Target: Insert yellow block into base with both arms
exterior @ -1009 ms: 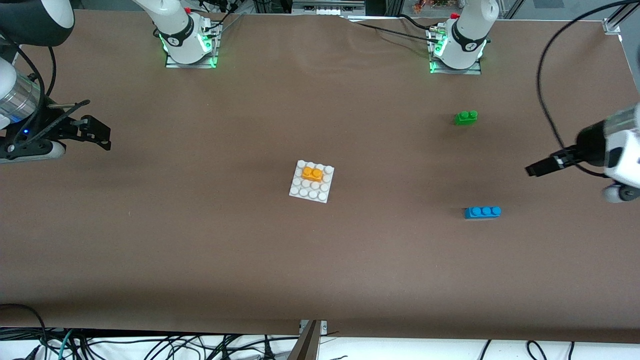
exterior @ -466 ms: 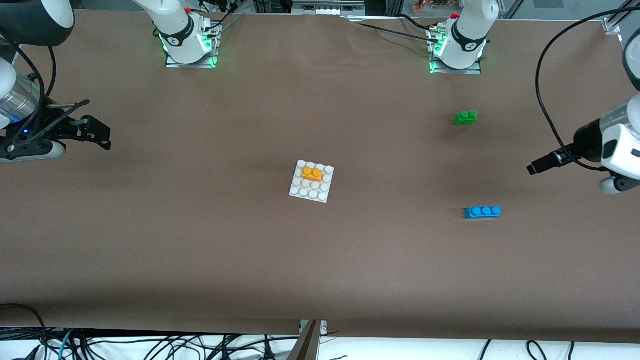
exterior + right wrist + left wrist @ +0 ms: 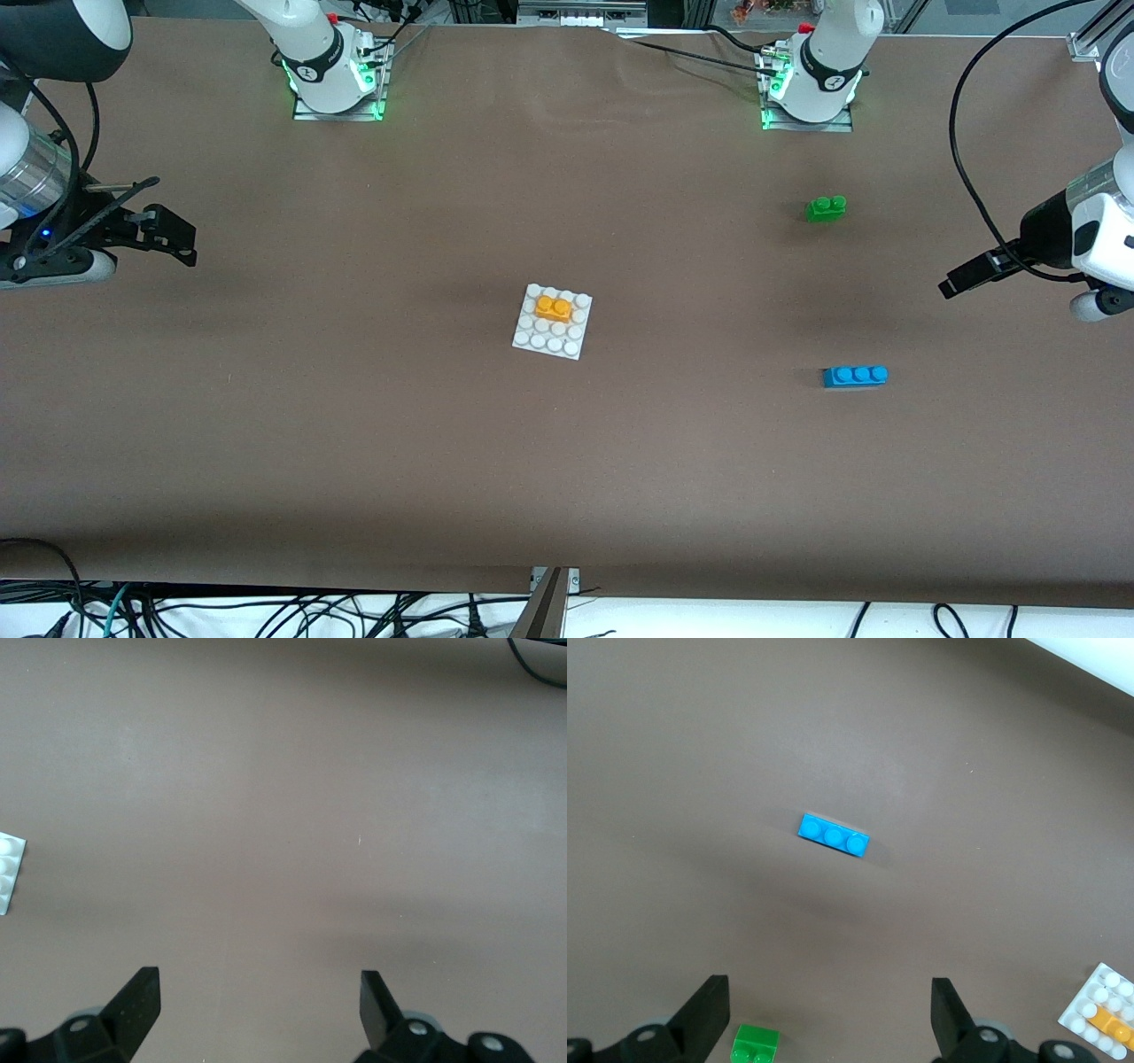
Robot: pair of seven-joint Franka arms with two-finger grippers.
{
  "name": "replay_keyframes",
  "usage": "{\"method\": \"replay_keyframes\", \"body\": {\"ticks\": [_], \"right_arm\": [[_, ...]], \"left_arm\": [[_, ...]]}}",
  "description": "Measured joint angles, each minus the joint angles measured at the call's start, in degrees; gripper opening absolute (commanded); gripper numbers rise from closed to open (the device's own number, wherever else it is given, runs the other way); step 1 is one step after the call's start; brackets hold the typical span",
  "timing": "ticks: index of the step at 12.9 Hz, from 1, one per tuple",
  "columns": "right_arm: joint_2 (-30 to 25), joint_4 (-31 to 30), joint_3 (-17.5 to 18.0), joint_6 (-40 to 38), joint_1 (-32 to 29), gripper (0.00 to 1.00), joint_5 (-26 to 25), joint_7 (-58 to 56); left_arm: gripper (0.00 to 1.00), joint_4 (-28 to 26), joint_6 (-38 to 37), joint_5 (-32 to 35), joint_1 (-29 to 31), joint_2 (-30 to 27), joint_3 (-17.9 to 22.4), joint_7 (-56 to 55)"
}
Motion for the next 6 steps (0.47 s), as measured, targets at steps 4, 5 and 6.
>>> {"method": "replay_keyframes", "body": {"ticks": [4, 5, 6], "right_arm": [[0.00, 0.00, 0.00, 0.00, 0.00, 1.00, 0.00, 0.00], [0.00, 0.00, 0.00, 0.00, 0.00, 1.00, 0.00, 0.00], [0.00, 0.00, 0.00, 0.00, 0.00, 1.00, 0.00, 0.00]], "left_arm": [[1.00, 0.09, -1.36, 0.00, -0.01, 0.00, 0.01, 0.04], [1.00, 0.11, -1.45, 0.00, 0.00, 0.00, 0.05, 0.05], [1.00, 0.15, -1.48, 0.00, 0.00, 0.00, 0.12, 0.06]]}}
